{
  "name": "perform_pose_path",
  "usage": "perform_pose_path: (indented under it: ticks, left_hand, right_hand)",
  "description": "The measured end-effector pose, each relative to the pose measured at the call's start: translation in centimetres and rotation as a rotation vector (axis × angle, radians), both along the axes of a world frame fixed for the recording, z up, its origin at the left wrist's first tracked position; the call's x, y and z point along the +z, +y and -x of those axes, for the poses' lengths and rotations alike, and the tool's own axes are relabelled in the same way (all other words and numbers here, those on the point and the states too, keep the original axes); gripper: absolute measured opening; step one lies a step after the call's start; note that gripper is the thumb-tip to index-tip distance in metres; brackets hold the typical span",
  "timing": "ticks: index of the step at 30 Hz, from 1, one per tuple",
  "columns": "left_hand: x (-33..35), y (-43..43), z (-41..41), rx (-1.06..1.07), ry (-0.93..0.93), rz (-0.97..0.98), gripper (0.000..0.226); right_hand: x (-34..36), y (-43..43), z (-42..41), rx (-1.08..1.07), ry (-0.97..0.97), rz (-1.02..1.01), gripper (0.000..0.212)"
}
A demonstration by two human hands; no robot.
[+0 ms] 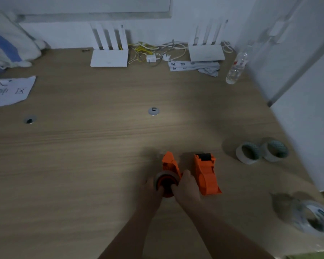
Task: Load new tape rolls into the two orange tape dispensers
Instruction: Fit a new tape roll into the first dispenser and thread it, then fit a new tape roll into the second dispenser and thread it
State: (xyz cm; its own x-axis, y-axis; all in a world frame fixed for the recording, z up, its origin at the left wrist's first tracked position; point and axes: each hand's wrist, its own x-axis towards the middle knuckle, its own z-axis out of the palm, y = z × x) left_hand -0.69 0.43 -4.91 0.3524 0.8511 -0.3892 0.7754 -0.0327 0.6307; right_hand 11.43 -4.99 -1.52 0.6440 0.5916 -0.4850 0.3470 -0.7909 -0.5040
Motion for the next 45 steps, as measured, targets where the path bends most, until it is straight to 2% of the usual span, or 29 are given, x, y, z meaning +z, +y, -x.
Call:
perform_pose_path:
  ticks: [2,5,8,9,11,13,16,20,24,35,39,41,44,45]
  left_hand:
    - [0.5,-0.2,0.1,0.034,-0.006,-0.055,0.052]
    - [1.6,-0.9,0.1,0.114,-0.062,-0.255,0.067]
    - [3.0,-1.7,-0.6,0.127,-0.220,-0.364,0.052]
    - [4.0,-2.1,-1.2,0.118,-0.288,-0.347,0.045]
    - [5.4,-3.1,-2.8,0.156,-0.413,-0.287,0.027]
    - [6.5,-3.8,-4.7,0.210,-0.488,-0.184,0.027]
    - [7.4,-4.7,-7.8,0.166,-0.536,-0.134,0.027]
    - [8.9,-6.3,-12.0,0.038,-0.615,-0.037,0.033]
    - [8.9,-9.1,-16.7,-0.078,-0.569,0.066,0.034]
    - [7.3,-18.8,-27.2,-0.346,-0.527,0.352,0.033]
    - [6.3,-21.1,-29.7,-0.372,-0.518,0.389,0.030]
    - [6.0,-21.9,-30.7,-0.376,-0.507,0.385,0.028]
    - [5.1,-22.3,-31.3,-0.390,-0.481,0.360,0.024]
    - [4.7,-22.4,-31.3,-0.393,-0.471,0.342,0.022]
  right_hand:
    - [0.0,-0.1,0.0,0.015,0.011,-0.001,0.039]
    - [0.5,-0.5,-0.5,0.002,0.035,-0.061,0.049]
    - [1.5,-0.8,-1.3,-0.038,0.072,-0.236,0.033]
    - [2.1,-0.9,-1.7,-0.066,0.113,-0.290,0.030]
    - [3.4,-1.3,-2.7,-0.103,0.194,-0.365,0.038]
    - [4.3,-1.9,-4.0,-0.103,0.229,-0.463,0.042]
    - [5.4,-3.7,-6.6,-0.130,0.232,-0.598,0.041]
    - [6.3,-7.0,-11.1,-0.261,0.221,-0.636,0.032]
    - [6.4,-11.6,-15.7,-0.339,0.141,-0.586,0.040]
    - [5.8,-24.2,-24.9,-0.452,-0.041,-0.357,0.041]
    - [5.9,-26.9,-26.2,-0.401,-0.151,-0.235,0.042]
    - [6.0,-27.8,-26.6,-0.364,-0.191,-0.148,0.036]
    - [4.9,-28.6,-26.6,-0.301,-0.266,-0.048,0.010]
    - [4.0,-28.8,-26.6,-0.280,-0.248,-0.038,0.013]
